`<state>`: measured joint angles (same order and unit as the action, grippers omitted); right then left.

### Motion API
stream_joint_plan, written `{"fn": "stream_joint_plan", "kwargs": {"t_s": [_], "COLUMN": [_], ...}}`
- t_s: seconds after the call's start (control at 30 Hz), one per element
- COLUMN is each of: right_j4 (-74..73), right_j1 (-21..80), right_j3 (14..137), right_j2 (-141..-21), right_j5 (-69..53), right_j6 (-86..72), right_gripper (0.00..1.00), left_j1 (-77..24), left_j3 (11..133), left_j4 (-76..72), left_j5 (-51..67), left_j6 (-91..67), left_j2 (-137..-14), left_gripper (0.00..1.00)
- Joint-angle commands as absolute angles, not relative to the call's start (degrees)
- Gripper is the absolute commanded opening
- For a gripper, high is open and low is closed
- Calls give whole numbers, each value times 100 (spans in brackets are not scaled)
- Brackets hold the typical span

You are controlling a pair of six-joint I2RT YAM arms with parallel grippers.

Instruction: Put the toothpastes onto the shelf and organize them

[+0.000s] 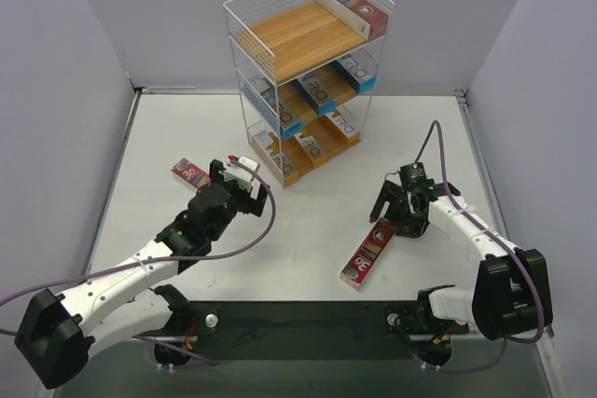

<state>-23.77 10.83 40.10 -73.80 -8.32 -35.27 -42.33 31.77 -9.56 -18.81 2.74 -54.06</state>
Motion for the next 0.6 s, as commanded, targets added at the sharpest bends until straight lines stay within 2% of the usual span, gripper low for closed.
{"fn": "stream_joint_plan", "kwargs": {"t_s": [0.0, 0.17, 0.37, 0.57], "right_j4": [-2697, -3601, -4304, -4676], "right_j1": [1441, 2301, 3505, 3902], "right_j3": [4262, 4728, 4544, 4018], "right_j2": [-6804, -6715, -6513, -6022], "right_j5": [-694, -527, -1002, -1441], "right_j6": [-3736, -3516, -3735, -4086], "right_gripper": [79, 80, 82, 89], "left_j1": [-4280, -4280, -4280, -4315], "left_j3": [3155, 3155, 3138, 3129], "left_j4": [-1222, -1230, -1239, -1257], "left_j5": [-1907, -1960, -1995, -1986], "left_j6": [360, 404, 431, 448], "left_j2": [-5405, -5440, -5502, -5555], "left_gripper": [97, 97, 97, 97]}}
